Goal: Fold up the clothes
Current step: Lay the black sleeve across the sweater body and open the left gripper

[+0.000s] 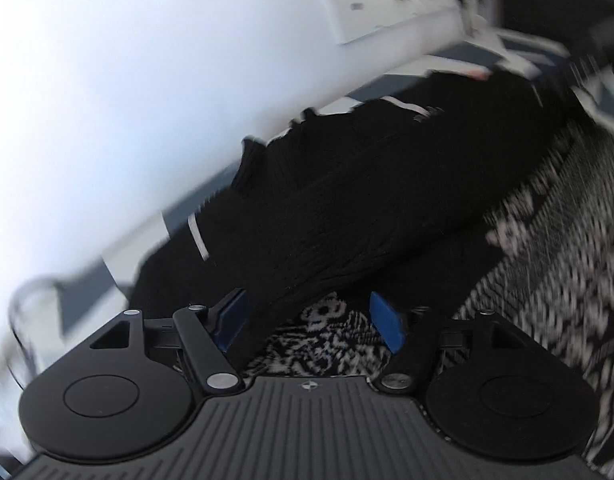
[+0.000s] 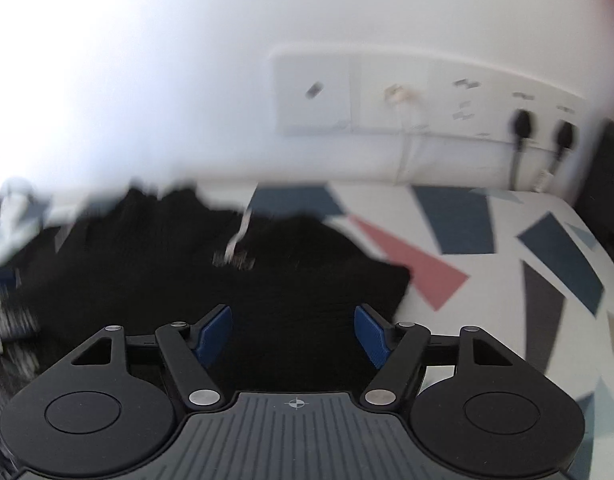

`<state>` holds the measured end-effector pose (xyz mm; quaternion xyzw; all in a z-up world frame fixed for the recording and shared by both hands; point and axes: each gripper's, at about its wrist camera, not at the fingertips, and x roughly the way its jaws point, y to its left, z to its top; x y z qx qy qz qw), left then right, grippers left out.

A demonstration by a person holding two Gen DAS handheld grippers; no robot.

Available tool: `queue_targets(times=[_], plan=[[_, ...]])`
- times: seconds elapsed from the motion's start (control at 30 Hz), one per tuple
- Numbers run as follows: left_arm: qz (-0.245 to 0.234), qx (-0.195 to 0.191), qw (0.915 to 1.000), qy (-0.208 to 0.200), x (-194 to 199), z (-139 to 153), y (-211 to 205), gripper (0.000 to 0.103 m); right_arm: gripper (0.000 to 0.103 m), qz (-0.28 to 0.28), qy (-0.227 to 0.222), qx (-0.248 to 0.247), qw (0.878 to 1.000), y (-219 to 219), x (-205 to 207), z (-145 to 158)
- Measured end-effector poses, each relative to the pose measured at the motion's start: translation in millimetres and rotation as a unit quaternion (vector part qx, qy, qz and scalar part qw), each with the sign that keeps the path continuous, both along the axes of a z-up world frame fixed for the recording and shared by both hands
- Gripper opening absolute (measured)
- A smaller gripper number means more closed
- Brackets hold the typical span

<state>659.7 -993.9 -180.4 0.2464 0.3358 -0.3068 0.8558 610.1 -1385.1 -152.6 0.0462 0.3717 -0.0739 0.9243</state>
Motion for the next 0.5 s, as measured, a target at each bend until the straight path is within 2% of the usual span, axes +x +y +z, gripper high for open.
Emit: queue_targets(times=[0.1, 0.2, 0.3, 0.5], plan=[[0.042, -0.038, 0.9967, 0.058, 20.9, -5.5, 0.8, 0.073, 0.064, 0.047, 0.032, -0.081, 0.995, 16.8, 2.1, -10.7], [0.058, -0.045, 0.9940, 0.081, 27.1, -7.7, 3.7, 0.078, 0.064, 0.048, 0.025, -0.079, 0.995, 15.7, -7.1, -15.8], [0.069, -0.042, 0.9931, 0.084, 22.6, -8.9, 4.1, 0.082, 0.065, 0.026, 0.022, -0.037, 0.999, 4.7, -9.7, -19.9], [0.097, -0.036, 0.9902, 0.093, 23.8, -7.6, 2.7, 0.089, 0.074, -0.011, 0.015, -0.056, 0.998, 13.7, -13.2, -18.8]])
